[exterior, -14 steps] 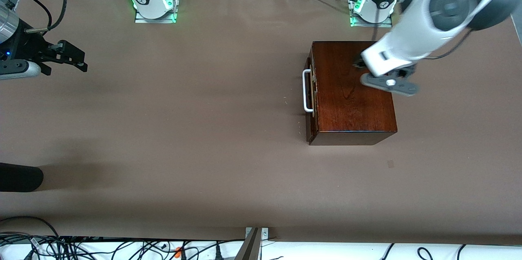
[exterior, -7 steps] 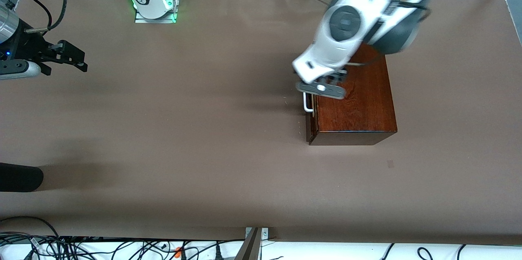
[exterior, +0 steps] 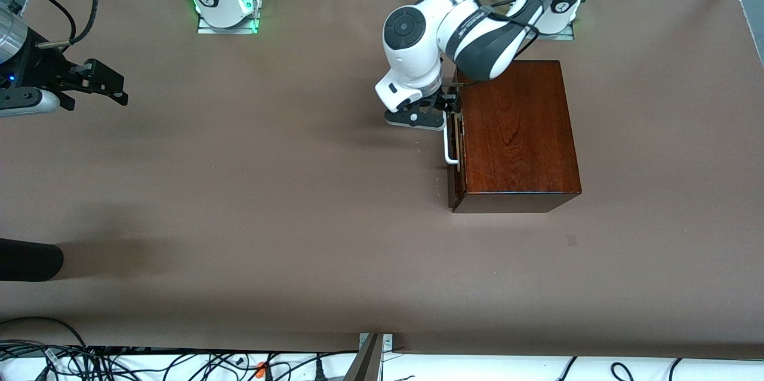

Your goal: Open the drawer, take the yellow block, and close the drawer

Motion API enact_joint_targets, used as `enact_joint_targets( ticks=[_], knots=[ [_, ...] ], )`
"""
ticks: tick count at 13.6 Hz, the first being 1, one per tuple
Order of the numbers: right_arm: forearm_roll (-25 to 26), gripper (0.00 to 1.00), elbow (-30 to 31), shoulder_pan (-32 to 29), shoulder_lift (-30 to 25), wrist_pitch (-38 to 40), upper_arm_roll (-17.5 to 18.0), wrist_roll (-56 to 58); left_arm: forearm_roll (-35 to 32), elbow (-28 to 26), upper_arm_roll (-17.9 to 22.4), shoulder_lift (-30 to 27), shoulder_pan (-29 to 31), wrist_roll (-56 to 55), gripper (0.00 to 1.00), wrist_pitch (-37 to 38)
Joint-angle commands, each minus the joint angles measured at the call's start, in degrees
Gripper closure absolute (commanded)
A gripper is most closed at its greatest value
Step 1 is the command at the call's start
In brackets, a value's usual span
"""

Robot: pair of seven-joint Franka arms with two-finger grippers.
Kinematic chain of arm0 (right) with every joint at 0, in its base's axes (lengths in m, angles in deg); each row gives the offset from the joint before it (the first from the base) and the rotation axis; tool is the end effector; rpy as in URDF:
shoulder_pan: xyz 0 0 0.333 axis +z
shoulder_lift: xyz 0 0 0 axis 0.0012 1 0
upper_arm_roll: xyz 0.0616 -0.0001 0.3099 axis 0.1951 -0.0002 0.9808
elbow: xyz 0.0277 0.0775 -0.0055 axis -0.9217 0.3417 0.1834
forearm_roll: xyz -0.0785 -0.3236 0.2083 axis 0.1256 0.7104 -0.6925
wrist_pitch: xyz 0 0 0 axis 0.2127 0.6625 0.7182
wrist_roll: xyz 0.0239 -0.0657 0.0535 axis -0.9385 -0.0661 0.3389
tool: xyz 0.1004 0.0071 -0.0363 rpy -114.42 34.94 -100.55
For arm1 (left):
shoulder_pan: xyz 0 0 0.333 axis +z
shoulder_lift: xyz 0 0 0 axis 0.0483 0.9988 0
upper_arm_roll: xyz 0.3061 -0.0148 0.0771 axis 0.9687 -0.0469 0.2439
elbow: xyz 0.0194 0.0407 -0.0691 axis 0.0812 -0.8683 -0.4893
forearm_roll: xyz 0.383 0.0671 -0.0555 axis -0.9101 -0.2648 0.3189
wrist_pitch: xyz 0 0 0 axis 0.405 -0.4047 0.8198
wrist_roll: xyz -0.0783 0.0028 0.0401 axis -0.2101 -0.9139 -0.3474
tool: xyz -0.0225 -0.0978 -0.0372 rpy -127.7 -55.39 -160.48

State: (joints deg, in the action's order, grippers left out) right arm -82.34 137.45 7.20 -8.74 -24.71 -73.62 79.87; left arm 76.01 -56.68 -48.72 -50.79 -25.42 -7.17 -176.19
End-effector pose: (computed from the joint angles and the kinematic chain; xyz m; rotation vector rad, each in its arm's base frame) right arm 0.5686 0.0394 0.6154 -3.1113 -0.1551 -0.0077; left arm 0.4697 -0.4394 0.3535 -2.9139 0.2855 0.1679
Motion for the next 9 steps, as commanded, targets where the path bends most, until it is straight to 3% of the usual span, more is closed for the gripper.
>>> enact_joint_targets(
  ticks=[1,9],
  knots=[
    [0.2,0.0,0.7,-0.7,-0.7,-0.3,0.7,0.0,-1.7,-0.6,0.3,0.4,-0.4,-1.0,0.0,-0.6],
    [0.2,0.0,0.7,-0.7,-0.7,-0.4,0.8,0.0,-4.9,-5.3,0.4,0.5,0.3,-1.2,0.0,-5.6]
  ],
)
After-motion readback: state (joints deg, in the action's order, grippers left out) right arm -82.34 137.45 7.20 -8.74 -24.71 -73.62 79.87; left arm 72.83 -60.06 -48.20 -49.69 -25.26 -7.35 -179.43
